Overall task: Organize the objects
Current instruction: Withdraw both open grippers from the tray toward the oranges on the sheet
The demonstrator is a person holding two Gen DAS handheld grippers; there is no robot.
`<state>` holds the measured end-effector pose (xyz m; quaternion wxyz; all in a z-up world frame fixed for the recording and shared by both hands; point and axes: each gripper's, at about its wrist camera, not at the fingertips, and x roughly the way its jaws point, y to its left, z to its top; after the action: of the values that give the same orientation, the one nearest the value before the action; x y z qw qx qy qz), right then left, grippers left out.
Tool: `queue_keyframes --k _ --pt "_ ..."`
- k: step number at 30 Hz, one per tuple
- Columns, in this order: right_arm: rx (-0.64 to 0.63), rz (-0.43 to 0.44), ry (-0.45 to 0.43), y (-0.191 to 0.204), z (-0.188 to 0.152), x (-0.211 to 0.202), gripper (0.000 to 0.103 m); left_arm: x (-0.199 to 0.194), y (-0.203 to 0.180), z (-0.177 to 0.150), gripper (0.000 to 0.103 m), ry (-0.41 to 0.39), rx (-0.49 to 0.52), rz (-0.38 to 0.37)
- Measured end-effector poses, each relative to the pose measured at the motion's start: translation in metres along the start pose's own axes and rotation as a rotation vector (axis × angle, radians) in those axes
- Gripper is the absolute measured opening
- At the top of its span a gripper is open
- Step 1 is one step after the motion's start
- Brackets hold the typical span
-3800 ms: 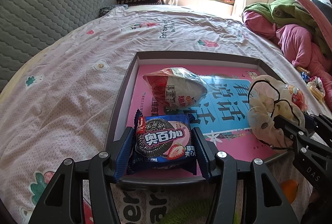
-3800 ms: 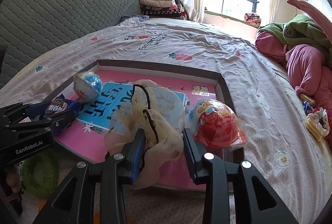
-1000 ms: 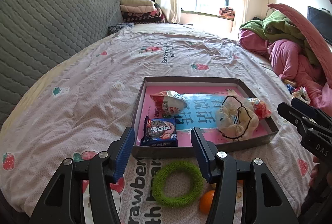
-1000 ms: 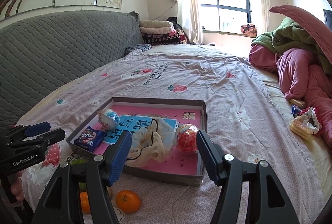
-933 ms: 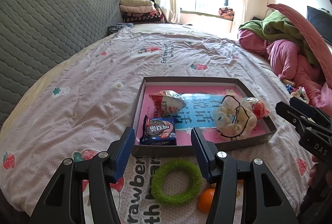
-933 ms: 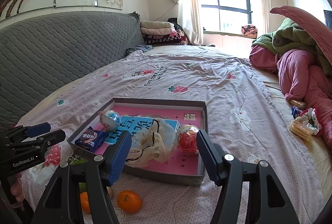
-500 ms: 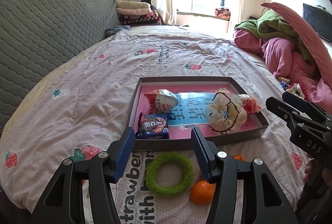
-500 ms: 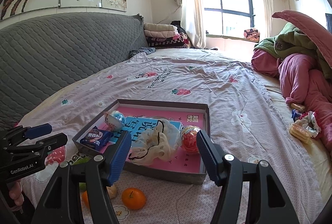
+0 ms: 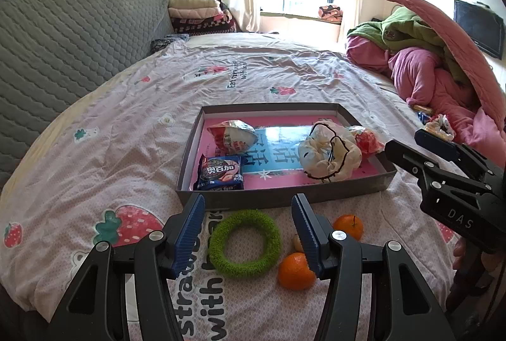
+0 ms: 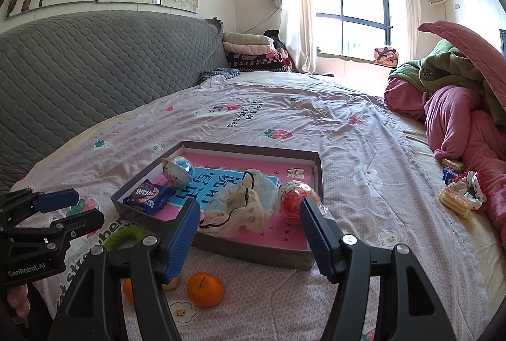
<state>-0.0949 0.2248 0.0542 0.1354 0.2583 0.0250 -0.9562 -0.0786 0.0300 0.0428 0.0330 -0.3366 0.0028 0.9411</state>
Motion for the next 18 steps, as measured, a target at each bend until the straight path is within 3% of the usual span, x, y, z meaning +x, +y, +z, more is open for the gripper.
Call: queue_keyframes --k 18 --pt "-0.011 0.007 0.034 0.003 -0.018 -0.005 0.065 -0.003 -0.013 -0.013 0.059 0.032 0.031 -0.035"
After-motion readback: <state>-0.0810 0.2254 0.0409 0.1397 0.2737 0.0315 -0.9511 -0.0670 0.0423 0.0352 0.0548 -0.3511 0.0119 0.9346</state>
